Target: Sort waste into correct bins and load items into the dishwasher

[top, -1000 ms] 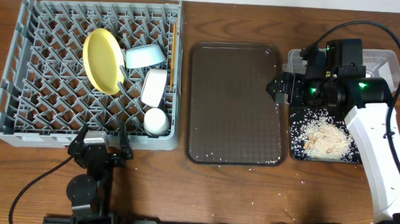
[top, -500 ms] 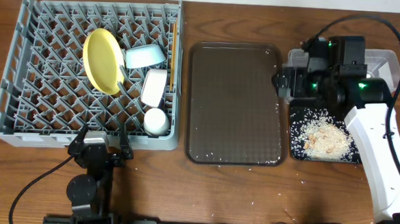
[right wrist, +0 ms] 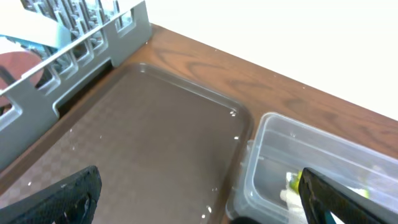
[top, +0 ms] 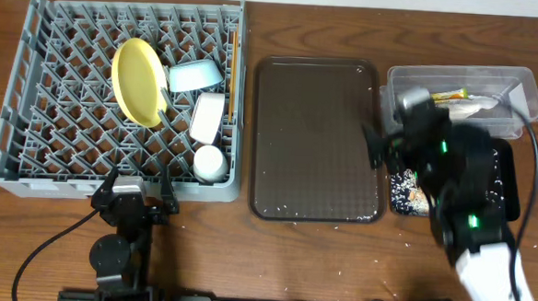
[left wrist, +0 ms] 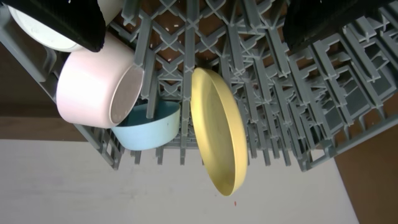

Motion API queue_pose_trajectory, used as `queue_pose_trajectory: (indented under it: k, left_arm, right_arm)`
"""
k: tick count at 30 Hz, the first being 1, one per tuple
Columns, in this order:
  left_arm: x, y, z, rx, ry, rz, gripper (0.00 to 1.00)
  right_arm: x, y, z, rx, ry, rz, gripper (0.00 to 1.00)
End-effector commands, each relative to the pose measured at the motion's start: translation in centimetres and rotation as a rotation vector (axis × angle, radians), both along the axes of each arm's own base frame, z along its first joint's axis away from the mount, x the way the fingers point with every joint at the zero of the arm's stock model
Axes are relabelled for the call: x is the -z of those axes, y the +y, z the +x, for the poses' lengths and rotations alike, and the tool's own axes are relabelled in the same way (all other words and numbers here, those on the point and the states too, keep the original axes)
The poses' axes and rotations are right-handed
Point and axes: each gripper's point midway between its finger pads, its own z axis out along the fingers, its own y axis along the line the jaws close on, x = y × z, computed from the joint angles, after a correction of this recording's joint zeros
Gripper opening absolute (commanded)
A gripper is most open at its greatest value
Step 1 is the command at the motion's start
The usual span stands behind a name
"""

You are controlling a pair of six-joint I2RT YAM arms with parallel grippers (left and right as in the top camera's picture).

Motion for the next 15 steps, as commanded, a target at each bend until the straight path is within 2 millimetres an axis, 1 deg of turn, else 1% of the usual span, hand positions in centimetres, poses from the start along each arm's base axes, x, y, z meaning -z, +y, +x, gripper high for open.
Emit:
queue_pose_trajectory:
  k: [1,4,9,15]
  left_arm:
    - [1.6,-0.2,0.0,0.015,0.037,0.006,0.92]
    - [1.6,-0.2,0.0,0.015,0.037,0.006,0.92]
    - [1.6,-0.2,0.0,0.015,0.037,0.006,0.92]
    - [1.6,-0.2,0.0,0.015,0.037,0.006,0.92]
  right_arm:
    - [0.7,-1.2,-2.0,0.043,-0.065,-0.010,0.99]
    - [1.3,-2.1,-3.8,0.061,-0.130,0.002,0.99]
    - [2.7,-3.0,-6.3,0.080,-0.228,0.021,0.99]
    - [4.7,-3.3,-8.0,0.084,-0.305,0.044,0.99]
